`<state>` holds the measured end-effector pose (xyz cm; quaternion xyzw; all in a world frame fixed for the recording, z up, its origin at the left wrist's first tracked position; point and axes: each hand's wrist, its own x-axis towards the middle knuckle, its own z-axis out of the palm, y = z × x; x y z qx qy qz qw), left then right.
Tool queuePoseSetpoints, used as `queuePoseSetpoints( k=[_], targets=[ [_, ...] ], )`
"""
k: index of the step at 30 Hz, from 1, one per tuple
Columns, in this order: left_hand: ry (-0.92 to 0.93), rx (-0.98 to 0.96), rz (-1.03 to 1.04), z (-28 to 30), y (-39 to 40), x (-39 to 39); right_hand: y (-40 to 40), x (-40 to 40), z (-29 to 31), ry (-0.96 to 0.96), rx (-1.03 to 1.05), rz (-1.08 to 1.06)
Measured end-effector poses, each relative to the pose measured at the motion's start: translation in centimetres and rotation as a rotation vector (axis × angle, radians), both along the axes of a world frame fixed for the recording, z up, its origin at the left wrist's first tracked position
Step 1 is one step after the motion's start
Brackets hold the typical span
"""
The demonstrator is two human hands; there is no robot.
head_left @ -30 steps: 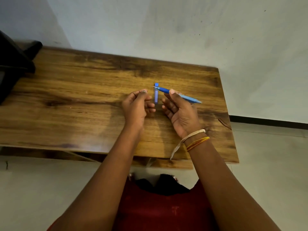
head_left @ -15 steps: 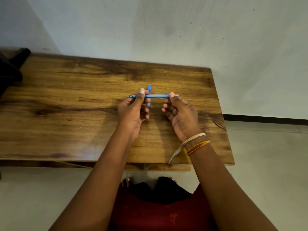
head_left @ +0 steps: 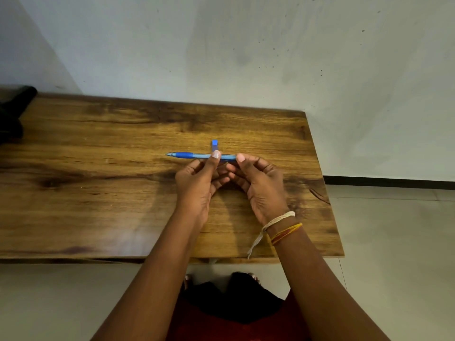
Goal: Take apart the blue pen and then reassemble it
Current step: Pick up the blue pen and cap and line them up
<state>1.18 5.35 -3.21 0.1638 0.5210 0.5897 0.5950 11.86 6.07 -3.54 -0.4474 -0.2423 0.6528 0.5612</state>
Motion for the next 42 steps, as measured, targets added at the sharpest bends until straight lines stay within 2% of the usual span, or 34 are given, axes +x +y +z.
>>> queuePoseSetpoints(
  k=[3,5,6,9,11,13,18,23,26,29,31,33,37,42],
  targets=[
    [-0.068,-0.009,0.037,0.1,0.2,-0.2,0.2,0.4,-0.1,0.049,-0.010,0.023],
    [-0.108,-0.019,0.055,0.2,0.2,-0.5,0.4,0.9,-0.2,-0.007,-0.026,-0.005],
    [-0.119,-0.026,0.056,0.2,0.2,-0.6,0.7,1.4,-0.4,-0.119,-0.019,-0.050],
    [-0.135,-0.042,0.049,0.3,0.1,-0.7,1.5,4.0,-1.4,-0.793,0.065,-0.183],
    [-0.143,-0.045,0.048,0.4,0.0,-0.8,1.6,5.4,-1.4,-1.099,0.116,-0.207],
    [-0.139,-0.048,0.049,0.3,0.1,-0.8,1.6,6.2,-1.2,-1.213,0.109,-0.224],
    [-0.127,-0.050,0.050,0.2,0.2,-0.9,1.7,6.4,-1.8,-1.300,0.052,-0.256],
    [-0.124,-0.056,0.063,0.5,0.2,-0.7,2.0,6.6,-2.2,-1.333,0.012,-0.204],
    [-0.120,-0.051,0.067,0.5,0.2,-0.6,1.6,5.7,-1.7,-1.280,0.085,-0.301],
    [-0.108,-0.040,0.067,0.3,0.3,-0.5,1.0,3.0,-0.7,-0.955,0.208,-0.242],
    [-0.085,-0.022,0.049,0.1,0.3,-0.4,0.7,1.2,-0.4,-0.687,0.205,-0.113],
    [-0.055,-0.012,0.029,-0.1,0.3,-0.3,0.5,0.4,-0.3,-0.541,0.176,-0.065],
    [-0.084,-0.015,0.025,-0.2,0.4,-0.6,0.6,0.4,-0.2,-0.473,0.154,0.000],
    [-0.074,-0.025,0.013,-0.3,0.5,-0.7,0.5,0.7,-0.3,-0.515,0.194,0.049]
  ],
)
